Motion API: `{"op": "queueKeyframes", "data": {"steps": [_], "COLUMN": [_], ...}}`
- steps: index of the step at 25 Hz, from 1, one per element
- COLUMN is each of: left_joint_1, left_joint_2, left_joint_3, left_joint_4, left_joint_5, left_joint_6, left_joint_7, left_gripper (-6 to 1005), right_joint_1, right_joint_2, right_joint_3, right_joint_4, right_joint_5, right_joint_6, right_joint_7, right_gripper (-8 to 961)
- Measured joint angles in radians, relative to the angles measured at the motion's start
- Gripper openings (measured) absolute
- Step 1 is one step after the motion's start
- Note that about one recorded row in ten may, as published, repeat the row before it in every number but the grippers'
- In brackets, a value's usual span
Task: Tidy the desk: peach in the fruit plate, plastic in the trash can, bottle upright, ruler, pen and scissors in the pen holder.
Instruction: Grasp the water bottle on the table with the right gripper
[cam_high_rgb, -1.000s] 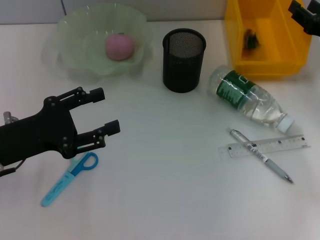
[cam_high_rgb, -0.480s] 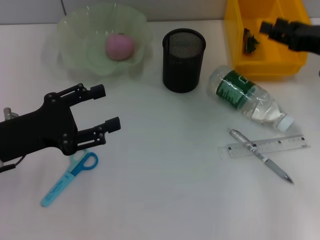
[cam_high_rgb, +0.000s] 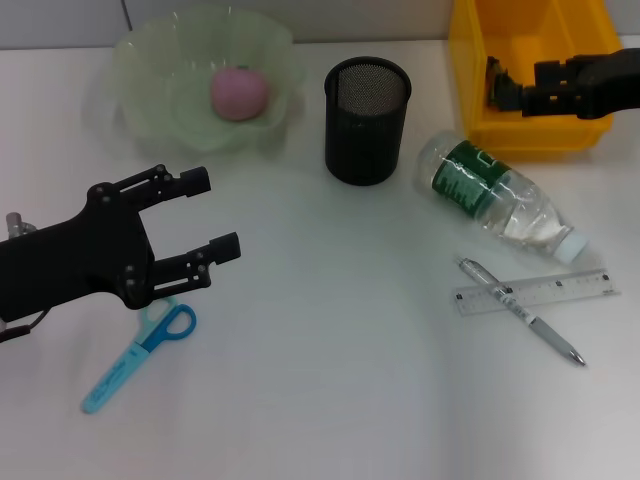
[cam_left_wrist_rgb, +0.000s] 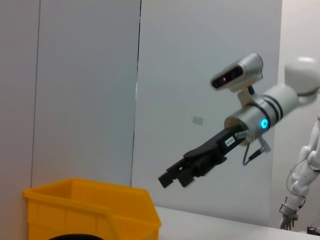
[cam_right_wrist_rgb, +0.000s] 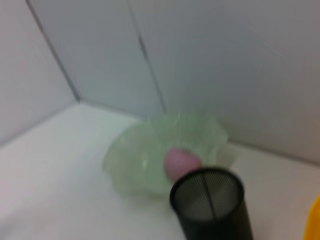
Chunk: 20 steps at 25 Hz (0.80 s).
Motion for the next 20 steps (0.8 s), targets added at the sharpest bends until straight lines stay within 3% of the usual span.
{"op": "queueKeyframes", "data": {"steps": [10,20], "left_joint_1": [0.002,0.008], "left_joint_2": [-0.001,-0.003], "left_joint_3": [0.0,0.001], "left_joint_4": [-0.003,-0.006], "left_joint_5": [0.001,0.001], "left_joint_6": [-0.002,-0.001], "left_joint_7": [0.003,0.005], "left_gripper": [784,784], "right_joint_1": [0.176,0.189], "right_joint_2": [-0.008,0.007], "right_joint_3": [-0.013,-0.036], "right_joint_4": [-0.029,-0.004], "right_joint_5": [-0.289,-0.374], "right_joint_6": [-0.136,-0.156], "right_joint_7": [0.2,0.226], "right_gripper": [827,827]}}
